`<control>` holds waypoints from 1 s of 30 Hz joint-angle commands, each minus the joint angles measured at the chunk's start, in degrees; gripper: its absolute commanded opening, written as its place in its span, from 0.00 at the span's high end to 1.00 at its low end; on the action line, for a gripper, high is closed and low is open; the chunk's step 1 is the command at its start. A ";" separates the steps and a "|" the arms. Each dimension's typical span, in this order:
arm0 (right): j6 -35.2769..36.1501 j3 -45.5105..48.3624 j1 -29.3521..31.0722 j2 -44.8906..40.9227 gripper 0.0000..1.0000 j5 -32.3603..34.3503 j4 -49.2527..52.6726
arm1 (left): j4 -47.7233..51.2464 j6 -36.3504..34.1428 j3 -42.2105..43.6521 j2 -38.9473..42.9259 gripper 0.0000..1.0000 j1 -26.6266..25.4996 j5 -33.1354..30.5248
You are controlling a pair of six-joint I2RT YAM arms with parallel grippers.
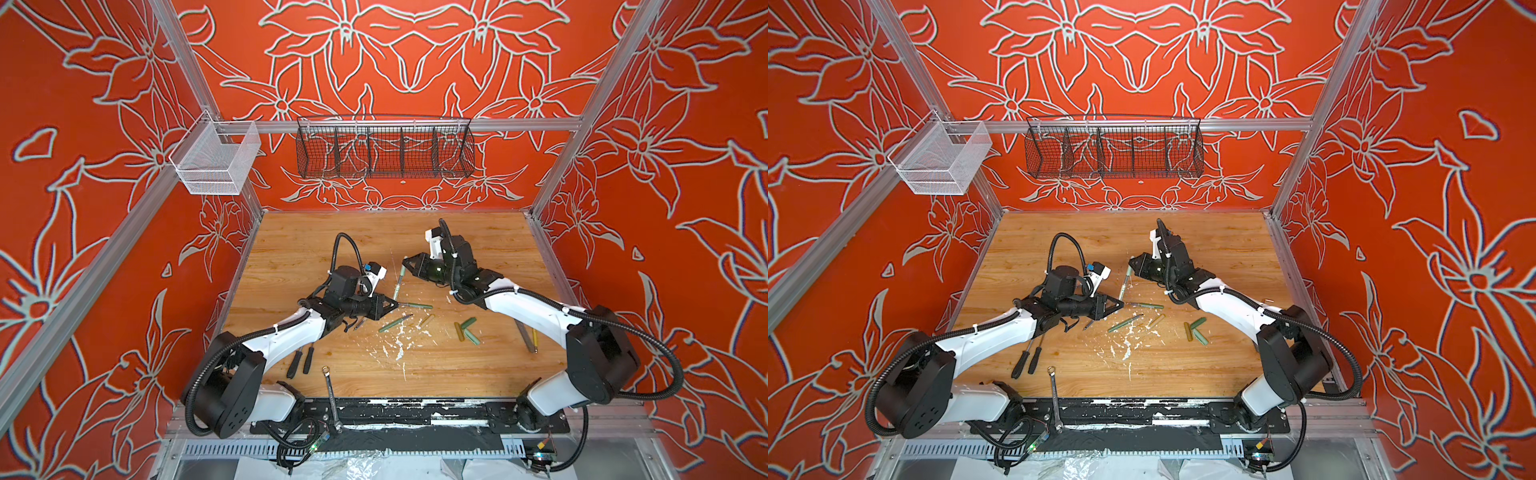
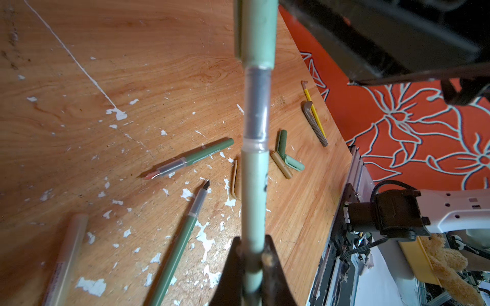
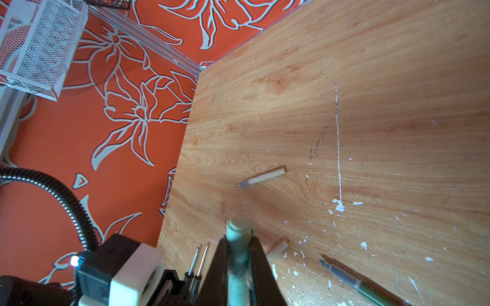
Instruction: Insert the pens into the pen caps
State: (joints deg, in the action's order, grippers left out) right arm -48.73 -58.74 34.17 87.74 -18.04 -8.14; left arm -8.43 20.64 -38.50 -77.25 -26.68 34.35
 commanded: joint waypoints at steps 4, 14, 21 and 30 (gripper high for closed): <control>-2.23 1.42 1.68 -0.19 0.96 -1.57 0.99 | -6.71 -0.67 -0.96 1.39 1.00 0.53 -1.26; -1.77 1.27 2.21 0.47 0.96 -1.63 -0.24 | -8.93 -0.70 -0.57 2.53 1.00 0.55 1.19; 1.34 -0.74 2.89 0.73 0.98 -4.61 4.25 | -9.26 -1.70 -0.26 4.10 1.00 0.57 -0.94; 4.00 1.97 4.12 1.29 1.00 -8.84 8.34 | -15.99 -5.46 0.31 7.98 1.00 0.57 -3.95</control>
State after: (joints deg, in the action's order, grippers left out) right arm -46.52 -59.33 36.51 87.74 -22.35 -8.21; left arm -12.45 19.35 -35.48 -72.25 -26.13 31.51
